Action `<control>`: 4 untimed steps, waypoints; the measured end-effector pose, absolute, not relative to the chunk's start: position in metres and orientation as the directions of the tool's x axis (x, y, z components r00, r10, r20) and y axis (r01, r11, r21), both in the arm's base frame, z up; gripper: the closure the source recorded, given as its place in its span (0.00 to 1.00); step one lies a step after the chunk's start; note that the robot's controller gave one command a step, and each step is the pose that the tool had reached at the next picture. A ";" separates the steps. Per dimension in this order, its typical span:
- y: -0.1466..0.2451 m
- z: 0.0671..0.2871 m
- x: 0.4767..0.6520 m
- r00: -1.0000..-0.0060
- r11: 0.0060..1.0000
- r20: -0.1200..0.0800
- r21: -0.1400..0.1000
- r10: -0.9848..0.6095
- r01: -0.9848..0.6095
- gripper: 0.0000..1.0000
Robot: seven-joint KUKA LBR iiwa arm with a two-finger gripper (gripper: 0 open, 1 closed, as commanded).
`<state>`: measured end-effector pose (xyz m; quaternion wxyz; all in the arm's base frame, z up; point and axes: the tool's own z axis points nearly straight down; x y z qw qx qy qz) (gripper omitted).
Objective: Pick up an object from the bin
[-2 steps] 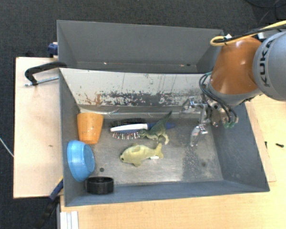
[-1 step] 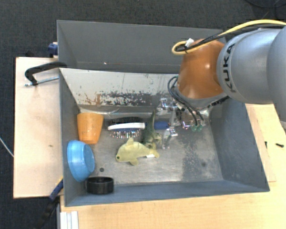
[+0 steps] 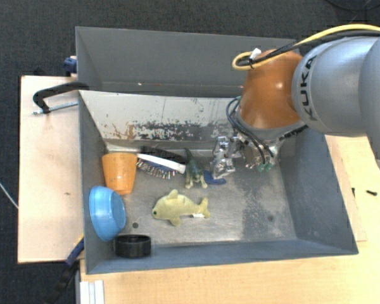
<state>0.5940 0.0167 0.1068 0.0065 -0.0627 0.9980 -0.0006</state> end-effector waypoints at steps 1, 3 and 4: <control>0.018 0.103 0.591 -0.992 0.992 -0.005 0.001 -0.127 -0.127 0.00; 0.018 0.103 0.591 -0.992 0.992 -0.003 0.001 -0.126 -0.126 0.00; 0.049 0.074 0.573 -0.844 0.844 -0.010 -0.008 -0.536 -0.536 0.00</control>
Offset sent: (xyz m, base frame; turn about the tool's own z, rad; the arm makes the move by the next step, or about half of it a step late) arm 0.0000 0.0000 0.0000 0.0000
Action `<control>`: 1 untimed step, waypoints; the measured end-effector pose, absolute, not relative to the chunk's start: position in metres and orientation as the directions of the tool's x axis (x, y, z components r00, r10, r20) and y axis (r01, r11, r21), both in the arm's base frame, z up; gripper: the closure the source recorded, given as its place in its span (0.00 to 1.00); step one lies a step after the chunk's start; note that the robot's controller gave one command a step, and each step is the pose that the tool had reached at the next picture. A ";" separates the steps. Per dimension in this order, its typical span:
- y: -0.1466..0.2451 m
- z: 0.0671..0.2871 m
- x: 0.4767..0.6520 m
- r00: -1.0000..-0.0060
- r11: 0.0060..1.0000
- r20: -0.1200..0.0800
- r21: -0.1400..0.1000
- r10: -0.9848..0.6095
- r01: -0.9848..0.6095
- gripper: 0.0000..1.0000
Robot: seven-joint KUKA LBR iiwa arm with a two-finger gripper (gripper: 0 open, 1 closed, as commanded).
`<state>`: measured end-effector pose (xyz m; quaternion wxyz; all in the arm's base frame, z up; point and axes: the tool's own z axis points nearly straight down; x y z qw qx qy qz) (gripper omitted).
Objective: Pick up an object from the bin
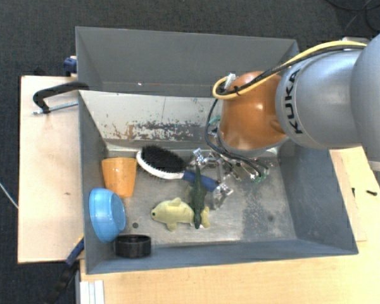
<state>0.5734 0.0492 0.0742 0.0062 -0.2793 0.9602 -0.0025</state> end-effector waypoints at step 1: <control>0.051 0.075 0.573 -0.843 0.843 -0.008 -0.005 -0.537 -0.537 1.00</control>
Offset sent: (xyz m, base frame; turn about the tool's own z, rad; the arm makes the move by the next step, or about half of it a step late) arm 0.0000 0.0000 0.0000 0.0000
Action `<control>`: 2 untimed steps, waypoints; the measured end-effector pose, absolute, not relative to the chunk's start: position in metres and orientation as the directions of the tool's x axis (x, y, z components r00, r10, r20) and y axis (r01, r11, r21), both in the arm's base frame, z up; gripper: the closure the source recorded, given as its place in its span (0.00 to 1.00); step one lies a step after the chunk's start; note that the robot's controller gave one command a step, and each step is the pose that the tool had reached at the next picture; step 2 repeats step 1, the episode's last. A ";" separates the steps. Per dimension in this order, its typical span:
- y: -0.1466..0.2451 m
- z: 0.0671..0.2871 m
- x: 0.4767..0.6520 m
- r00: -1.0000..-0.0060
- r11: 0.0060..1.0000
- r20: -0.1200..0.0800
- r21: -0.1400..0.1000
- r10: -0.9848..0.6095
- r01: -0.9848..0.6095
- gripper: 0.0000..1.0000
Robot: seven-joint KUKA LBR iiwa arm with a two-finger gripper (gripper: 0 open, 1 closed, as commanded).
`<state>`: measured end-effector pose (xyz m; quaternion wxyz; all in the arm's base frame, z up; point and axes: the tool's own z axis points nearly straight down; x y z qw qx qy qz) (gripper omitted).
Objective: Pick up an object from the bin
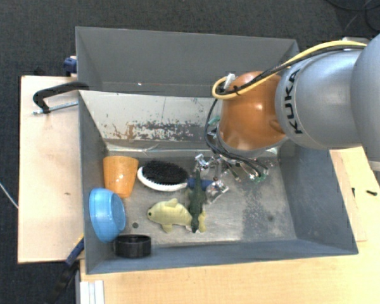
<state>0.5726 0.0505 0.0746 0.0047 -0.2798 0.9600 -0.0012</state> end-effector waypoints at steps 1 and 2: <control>0.044 0.230 0.556 -0.799 0.799 -0.011 -0.007 -0.601 -0.601 1.00; 0.044 0.230 0.556 -0.799 0.799 -0.011 -0.007 -0.601 -0.601 1.00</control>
Offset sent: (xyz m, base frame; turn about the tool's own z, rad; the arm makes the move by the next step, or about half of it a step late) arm -0.0191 -0.0077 0.1499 -0.0790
